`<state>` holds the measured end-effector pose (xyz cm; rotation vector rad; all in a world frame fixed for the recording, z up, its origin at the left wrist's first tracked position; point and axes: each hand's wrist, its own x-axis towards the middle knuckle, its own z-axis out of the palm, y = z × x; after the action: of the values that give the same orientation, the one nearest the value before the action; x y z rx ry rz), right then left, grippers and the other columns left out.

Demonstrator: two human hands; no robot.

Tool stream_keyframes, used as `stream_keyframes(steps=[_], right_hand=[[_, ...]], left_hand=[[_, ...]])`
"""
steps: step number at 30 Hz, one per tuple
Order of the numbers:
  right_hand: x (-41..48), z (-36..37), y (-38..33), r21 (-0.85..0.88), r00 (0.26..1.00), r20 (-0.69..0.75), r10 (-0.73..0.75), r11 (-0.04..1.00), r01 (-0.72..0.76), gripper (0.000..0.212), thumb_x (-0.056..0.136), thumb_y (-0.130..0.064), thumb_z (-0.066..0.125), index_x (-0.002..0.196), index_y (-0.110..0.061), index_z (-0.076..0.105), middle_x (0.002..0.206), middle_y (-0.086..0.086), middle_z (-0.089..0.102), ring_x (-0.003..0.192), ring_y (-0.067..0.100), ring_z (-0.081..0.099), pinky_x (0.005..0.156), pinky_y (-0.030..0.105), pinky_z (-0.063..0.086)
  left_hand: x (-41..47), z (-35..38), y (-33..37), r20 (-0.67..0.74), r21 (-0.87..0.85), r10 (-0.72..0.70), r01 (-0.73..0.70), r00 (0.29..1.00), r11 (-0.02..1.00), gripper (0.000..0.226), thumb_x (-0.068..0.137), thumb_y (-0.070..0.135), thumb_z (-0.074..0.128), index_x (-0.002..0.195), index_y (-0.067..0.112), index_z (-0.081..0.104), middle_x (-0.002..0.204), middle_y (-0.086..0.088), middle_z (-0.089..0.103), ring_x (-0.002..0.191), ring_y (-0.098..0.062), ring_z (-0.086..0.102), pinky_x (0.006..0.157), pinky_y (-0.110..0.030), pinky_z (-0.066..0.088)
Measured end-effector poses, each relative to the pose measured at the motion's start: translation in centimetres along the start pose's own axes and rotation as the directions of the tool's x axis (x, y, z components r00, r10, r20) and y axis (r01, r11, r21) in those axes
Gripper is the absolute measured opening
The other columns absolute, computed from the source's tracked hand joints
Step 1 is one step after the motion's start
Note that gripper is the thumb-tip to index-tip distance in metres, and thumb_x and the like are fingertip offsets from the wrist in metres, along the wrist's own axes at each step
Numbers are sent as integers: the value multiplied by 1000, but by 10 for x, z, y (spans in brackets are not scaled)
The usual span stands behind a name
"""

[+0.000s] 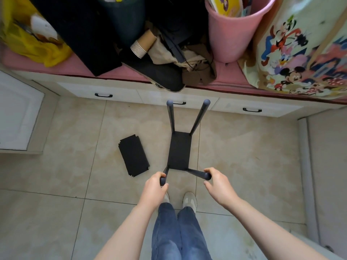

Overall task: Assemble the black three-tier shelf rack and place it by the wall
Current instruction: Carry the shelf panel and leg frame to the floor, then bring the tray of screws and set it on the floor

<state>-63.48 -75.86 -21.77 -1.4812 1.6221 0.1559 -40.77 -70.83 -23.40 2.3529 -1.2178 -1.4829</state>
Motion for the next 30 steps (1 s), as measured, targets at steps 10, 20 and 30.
stream_keyframes(steps=[10, 20, 30], right_hand=[[-53, -27, -61, -274, 986, 51, -156, 948, 164, 35, 98, -14, 48, 132, -10, 53, 129, 10, 57, 122, 26, 52, 100, 32, 40], [-124, 11, -161, -464, 873, 230, -430, 740, 487, 32, 99, -16, 44, 129, -15, 56, 122, 5, 56, 120, 24, 52, 96, 31, 40], [-186, 116, -288, -510, 694, 437, -572, 478, 715, 31, 102, -20, 44, 131, -13, 51, 125, 6, 57, 122, 25, 49, 97, 34, 43]], left_hand=[[-85, -63, 0, -145, -27, 27, -31, 989, 999, 27, 103, 19, 53, 129, 16, 58, 129, 2, 57, 104, -13, 56, 94, -28, 46], [-201, -111, -80, -393, -121, -174, 137, 903, 983, 22, 103, 25, 49, 122, 22, 61, 124, 1, 65, 106, -24, 63, 88, -35, 51], [-300, -177, -232, -585, -231, -347, 260, 733, 938, 25, 104, 27, 48, 125, 25, 61, 111, -1, 71, 97, -24, 65, 69, -31, 46]])
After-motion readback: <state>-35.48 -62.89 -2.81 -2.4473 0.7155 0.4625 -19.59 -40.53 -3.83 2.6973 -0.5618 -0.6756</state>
